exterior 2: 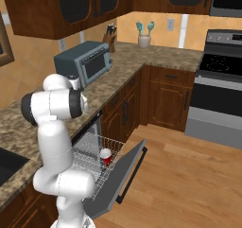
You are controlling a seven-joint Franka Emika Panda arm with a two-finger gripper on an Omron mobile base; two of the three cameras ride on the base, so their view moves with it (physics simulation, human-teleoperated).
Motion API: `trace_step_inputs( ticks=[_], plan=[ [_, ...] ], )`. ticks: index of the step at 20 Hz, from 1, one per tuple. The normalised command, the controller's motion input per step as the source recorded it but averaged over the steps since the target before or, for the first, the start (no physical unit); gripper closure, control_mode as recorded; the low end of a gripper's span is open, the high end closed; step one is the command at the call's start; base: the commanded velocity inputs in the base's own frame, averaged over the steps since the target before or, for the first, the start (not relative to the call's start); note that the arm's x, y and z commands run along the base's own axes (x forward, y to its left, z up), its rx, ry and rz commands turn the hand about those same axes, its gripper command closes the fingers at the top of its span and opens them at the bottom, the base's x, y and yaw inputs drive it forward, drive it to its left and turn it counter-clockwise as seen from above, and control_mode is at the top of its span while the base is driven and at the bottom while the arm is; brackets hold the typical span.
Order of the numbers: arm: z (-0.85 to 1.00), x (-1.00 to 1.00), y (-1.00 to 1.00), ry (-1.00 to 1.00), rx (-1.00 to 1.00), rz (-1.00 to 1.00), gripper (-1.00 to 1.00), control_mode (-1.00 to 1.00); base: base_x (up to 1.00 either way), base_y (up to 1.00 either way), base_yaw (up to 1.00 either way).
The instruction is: Pick up the cup and bowl from the counter, place them in the dishwasher, and close the dishwasher door.
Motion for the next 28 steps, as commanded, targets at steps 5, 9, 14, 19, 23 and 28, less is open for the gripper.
trace_step_inputs(
  ticks=[5,9,14,19,23,28],
  plan=[
    [-0.36,0.12,0.09,0.0,0.0,0.0,-1.0,-1.0,0.0,0.0,0.0],
    [-0.11,0.15,0.15,0.0,-0.02,0.0,-1.0,-1.0,0.0,0.0,0.0],
    [-0.27,0.14,0.08,0.0,0.0,0.0,-1.0,-1.0,0.0,0.0,0.0],
    [-0.33,0.15,0.13,0.0,0.0,0.0,1.0,-1.0,0.0,0.0,0.0],
    [-0.26,0.0,0.02,0.0,0.0,0.0,1.0,-1.0,0.0,0.0,0.0],
    [-0.19,0.0,0.0,0.0,0.0,0.0,1.0,-1.0,0.0,0.0,0.0]
  ],
)
